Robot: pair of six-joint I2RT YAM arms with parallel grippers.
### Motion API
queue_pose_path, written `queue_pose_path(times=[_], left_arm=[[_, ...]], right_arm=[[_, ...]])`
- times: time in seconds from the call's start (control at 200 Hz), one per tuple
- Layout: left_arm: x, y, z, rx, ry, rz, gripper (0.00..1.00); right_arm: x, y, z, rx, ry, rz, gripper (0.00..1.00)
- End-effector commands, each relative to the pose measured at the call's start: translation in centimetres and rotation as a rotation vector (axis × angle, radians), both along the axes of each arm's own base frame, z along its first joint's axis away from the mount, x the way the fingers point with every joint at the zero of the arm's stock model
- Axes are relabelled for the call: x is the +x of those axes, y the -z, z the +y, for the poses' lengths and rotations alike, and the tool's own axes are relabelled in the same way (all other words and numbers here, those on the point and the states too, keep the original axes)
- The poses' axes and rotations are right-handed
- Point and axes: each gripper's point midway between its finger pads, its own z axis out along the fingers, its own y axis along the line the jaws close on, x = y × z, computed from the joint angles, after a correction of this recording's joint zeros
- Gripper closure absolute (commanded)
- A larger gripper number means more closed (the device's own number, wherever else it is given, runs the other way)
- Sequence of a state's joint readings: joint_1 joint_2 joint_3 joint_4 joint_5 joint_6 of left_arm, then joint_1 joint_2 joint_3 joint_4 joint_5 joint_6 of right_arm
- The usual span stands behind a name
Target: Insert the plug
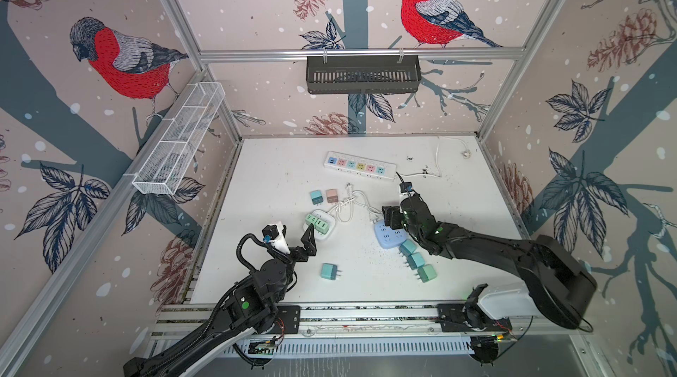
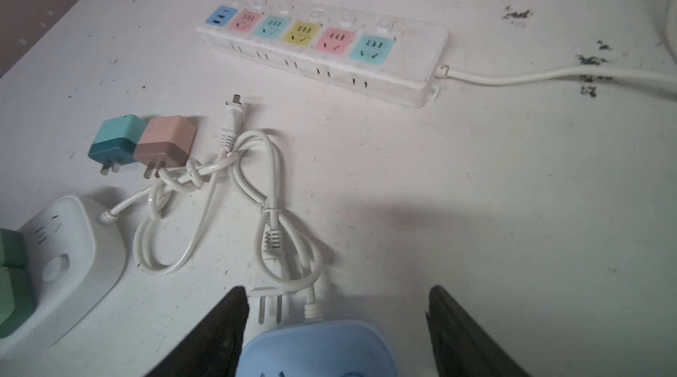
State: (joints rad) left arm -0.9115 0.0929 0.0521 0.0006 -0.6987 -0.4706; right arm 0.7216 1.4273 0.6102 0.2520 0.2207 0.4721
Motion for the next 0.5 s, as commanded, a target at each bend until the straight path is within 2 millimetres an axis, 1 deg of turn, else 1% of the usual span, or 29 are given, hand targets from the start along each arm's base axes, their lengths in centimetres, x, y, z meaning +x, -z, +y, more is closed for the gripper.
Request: queue_pose_path(times=[0.0, 0.11, 0.215, 0.385, 0.495], left_arm=[[0.2, -0.7, 0.0, -0.024, -0.011, -0.026, 0.02], [0.2, -0.7, -0.1, -0.015, -0.007, -0.018, 0.02], [0.2, -0.6, -0.2, -0.010, -0.002, -0.017, 0.01], [0.2, -0.7, -0.3, -0.017, 0.007, -0.019, 0.01], [0.1, -0.8, -0.3, -0.021, 0.007, -0.023, 0.02]], right_arm=[[-0.2, 1.6, 1.2, 0.020, -0.060, 0.080, 0.23], [0.1, 2.9, 2.0, 0.018, -0.075, 0.117, 0.24], [-0.3, 4.0, 2.5, 0.021, -0.083, 0.147, 0.26], [-2.2, 5.3, 3.4, 0.028, -0.087, 0.169, 0.29], [-3.6, 5.4, 4.1, 0.042, -0.078, 0.169, 0.30]])
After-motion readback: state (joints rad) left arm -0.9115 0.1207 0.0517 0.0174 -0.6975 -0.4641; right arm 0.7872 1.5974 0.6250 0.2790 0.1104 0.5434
